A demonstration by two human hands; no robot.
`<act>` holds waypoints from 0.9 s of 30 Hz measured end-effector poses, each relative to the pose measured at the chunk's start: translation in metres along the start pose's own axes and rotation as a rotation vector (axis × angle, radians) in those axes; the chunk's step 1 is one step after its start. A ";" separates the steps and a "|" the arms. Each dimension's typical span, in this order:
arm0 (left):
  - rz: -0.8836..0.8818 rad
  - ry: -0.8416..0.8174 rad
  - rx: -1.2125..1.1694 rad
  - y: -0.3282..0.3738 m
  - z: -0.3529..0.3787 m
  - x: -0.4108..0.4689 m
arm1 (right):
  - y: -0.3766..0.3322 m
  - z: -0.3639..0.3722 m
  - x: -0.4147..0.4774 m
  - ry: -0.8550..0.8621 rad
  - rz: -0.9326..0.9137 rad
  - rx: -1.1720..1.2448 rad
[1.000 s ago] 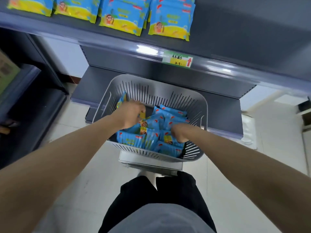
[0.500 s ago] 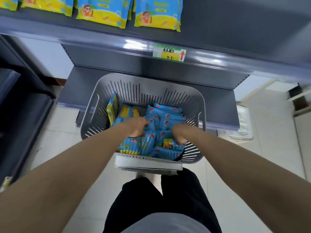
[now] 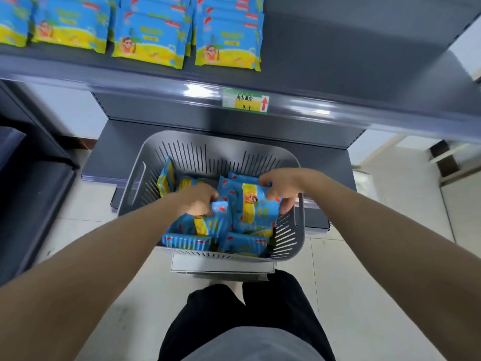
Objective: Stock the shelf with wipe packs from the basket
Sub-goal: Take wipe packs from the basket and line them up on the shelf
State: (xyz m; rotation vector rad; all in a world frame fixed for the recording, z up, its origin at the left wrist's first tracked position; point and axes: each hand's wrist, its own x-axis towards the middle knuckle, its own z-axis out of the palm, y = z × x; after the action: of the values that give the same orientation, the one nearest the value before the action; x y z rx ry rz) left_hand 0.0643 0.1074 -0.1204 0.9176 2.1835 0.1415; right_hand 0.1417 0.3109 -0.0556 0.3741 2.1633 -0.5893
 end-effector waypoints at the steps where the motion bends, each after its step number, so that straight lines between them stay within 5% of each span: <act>1: -0.004 0.040 -0.027 0.001 -0.013 -0.008 | -0.003 -0.008 -0.005 0.021 -0.015 0.039; 15: 0.140 0.562 -0.332 0.040 -0.164 -0.089 | -0.049 -0.167 -0.119 0.530 -0.289 0.355; 23: 0.332 0.635 -0.639 0.079 -0.217 -0.083 | -0.032 -0.241 -0.122 0.901 -0.032 -0.206; 27: 0.349 0.670 -0.680 0.100 -0.240 -0.058 | -0.015 -0.280 -0.104 0.998 -0.024 -0.192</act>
State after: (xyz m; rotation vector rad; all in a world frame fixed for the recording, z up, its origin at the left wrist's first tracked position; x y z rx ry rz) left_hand -0.0156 0.1848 0.1219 0.9013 2.2486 1.4384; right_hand 0.0133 0.4406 0.1813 0.6239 3.1426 -0.1914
